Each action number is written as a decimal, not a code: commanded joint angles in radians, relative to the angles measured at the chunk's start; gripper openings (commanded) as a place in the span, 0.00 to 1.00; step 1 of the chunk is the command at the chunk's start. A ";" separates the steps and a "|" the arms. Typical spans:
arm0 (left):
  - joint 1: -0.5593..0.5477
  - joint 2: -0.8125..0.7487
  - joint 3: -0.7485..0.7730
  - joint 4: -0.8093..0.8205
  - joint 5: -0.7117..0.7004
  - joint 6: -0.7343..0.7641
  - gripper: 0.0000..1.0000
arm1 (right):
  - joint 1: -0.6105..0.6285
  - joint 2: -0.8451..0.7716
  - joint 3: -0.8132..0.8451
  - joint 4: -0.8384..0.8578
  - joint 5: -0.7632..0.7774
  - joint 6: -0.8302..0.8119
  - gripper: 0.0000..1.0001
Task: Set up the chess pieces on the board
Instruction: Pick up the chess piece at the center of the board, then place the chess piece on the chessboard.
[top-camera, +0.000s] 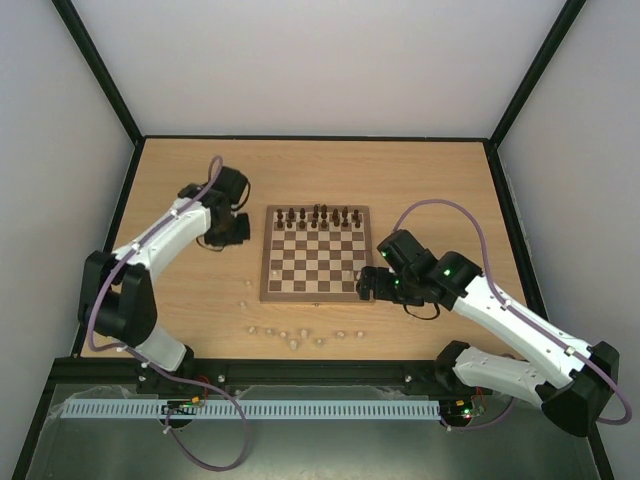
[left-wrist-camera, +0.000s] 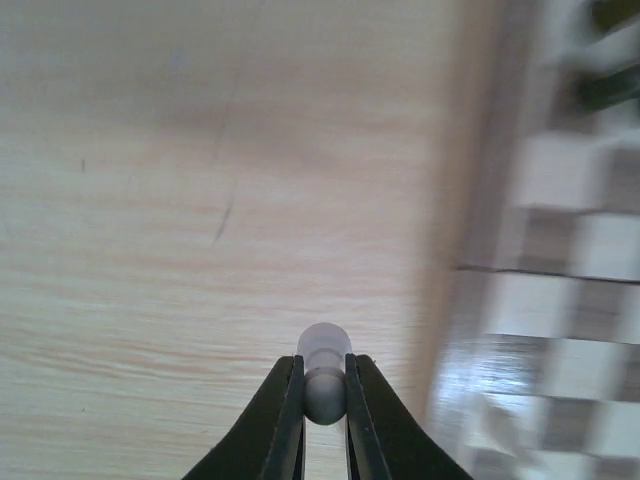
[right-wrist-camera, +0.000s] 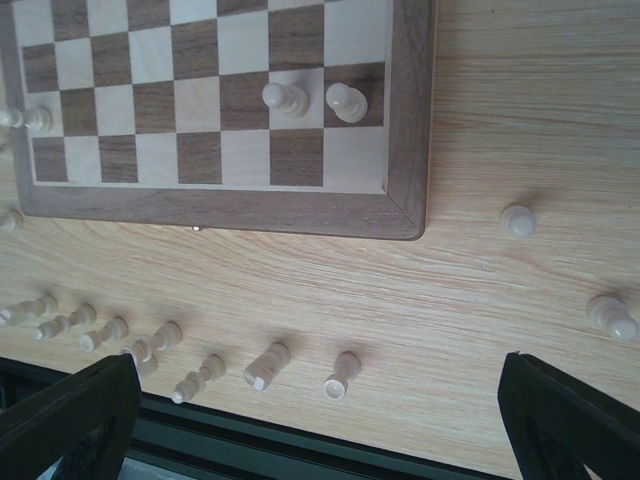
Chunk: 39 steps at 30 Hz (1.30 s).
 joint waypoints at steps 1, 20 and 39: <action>-0.079 -0.070 0.239 -0.200 0.030 0.005 0.02 | 0.004 -0.007 0.063 -0.085 0.024 -0.006 0.99; -0.463 0.067 0.223 -0.132 -0.004 -0.163 0.04 | 0.004 -0.104 0.102 -0.183 0.075 0.047 0.99; -0.470 0.124 0.062 0.024 -0.030 -0.153 0.04 | 0.004 -0.117 0.056 -0.158 0.055 0.053 0.99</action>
